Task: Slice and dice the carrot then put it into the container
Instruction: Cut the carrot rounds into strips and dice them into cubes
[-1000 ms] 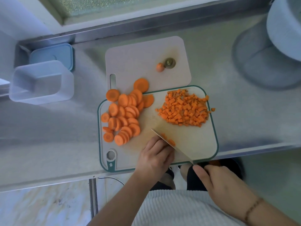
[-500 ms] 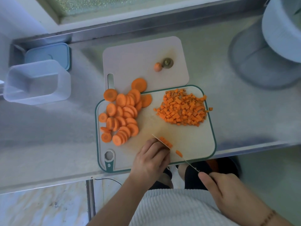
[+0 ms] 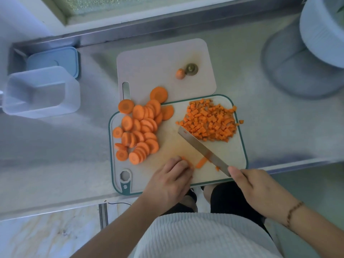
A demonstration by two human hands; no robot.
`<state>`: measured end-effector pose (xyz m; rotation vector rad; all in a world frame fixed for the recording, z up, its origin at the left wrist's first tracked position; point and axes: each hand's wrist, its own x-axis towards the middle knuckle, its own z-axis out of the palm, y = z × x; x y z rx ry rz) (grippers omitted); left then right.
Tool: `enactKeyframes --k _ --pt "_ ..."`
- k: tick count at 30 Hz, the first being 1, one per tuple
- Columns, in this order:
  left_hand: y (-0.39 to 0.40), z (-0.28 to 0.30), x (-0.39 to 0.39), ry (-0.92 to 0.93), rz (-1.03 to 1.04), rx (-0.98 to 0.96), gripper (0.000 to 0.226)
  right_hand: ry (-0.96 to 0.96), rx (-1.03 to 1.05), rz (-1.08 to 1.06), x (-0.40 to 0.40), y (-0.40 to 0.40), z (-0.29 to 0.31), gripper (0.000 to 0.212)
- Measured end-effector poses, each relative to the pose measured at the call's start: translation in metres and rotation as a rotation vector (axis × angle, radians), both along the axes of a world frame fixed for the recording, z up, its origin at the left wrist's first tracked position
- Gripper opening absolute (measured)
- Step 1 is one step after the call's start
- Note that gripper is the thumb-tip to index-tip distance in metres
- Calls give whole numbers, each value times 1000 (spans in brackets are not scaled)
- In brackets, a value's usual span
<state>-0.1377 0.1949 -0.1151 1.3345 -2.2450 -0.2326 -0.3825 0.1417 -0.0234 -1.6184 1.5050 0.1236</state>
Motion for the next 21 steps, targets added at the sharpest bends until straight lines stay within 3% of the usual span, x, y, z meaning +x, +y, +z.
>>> enactKeyframes --k 5,10,21 --pt "-13 0 -11 111 58 -2 13 4 -15 73 12 3 -1 64" --pt "-20 -5 -22 85 79 1 14 17 -16 76 22 5 -5 71" --pt "-30 -8 -22 107 59 -36 7 1 -20 17 10 -22 -2 65"
